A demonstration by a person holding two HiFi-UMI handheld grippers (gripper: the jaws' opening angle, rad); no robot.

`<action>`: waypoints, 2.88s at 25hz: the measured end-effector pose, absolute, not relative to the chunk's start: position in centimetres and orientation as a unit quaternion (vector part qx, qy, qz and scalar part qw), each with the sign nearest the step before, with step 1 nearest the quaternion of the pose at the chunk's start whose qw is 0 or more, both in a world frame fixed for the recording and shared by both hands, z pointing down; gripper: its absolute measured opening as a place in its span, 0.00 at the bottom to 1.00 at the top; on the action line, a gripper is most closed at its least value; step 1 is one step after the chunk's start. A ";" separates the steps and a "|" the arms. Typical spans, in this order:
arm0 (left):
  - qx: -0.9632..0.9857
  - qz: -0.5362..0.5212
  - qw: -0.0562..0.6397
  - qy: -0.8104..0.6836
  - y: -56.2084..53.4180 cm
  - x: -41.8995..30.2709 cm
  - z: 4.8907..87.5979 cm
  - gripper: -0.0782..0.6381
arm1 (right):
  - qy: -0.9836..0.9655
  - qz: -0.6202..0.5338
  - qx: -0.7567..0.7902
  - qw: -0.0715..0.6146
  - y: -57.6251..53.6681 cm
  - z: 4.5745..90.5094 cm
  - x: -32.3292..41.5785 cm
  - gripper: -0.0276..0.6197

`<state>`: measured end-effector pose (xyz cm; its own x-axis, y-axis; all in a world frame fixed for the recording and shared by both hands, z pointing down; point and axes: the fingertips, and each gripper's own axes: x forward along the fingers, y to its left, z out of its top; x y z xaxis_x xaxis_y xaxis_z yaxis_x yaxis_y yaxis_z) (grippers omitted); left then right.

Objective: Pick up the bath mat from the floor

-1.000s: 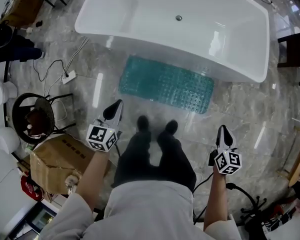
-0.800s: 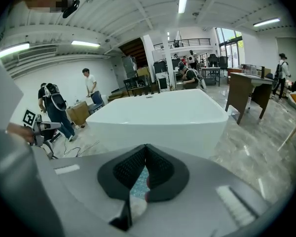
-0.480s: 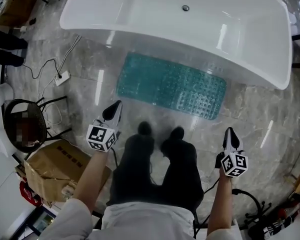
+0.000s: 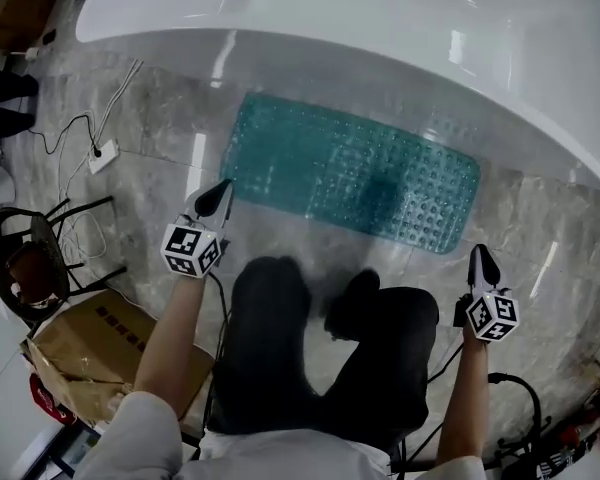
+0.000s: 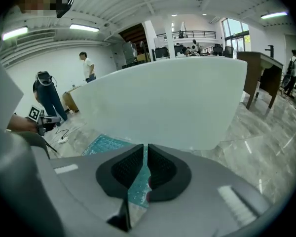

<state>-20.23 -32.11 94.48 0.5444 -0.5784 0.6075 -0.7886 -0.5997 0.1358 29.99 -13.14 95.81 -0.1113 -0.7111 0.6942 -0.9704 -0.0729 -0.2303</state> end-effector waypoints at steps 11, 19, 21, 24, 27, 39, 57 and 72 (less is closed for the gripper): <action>0.836 0.330 0.184 -0.398 -36.3 -25.0 118.3 0.19 | -0.644 0.384 0.636 0.185 -13.2 118.4 31.9 0.18; 0.803 0.389 0.209 -0.400 -40.1 -29.7 130.6 0.32 | -0.629 0.402 0.624 0.232 -13.0 129.5 33.7 0.26; 0.791 0.411 0.212 -0.401 -40.9 -31.1 132.6 0.37 | -0.626 0.402 0.622 0.243 -13.0 130.8 34.1 0.26; 0.767 0.446 0.234 -0.397 -41.8 -33.3 135.9 0.52 | -0.620 0.403 0.625 0.248 -12.7 131.9 34.9 0.26; 0.745 0.463 0.286 -0.385 -41.9 -35.1 139.1 0.69 | -0.614 0.409 0.626 0.251 -12.4 133.8 35.6 0.30; 0.731 0.499 0.310 -0.347 -41.2 -33.1 146.6 0.65 | -0.580 0.454 0.622 0.267 -11.3 144.7 41.6 0.66; 0.800 0.433 0.302 -0.284 -36.6 -25.9 140.5 0.14 | -0.581 0.460 0.587 0.327 -12.1 147.2 42.8 0.54; 0.820 0.322 0.378 -0.283 -35.3 -24.4 130.4 0.13 | -0.627 0.499 0.550 0.235 -13.2 135.3 38.4 0.09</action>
<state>-24.44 -35.30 130.44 0.6315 -0.2207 0.7433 -0.7088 -0.5529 0.4380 38.41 -13.22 135.27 -0.2842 -0.4560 0.8433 -0.9244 -0.1029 -0.3672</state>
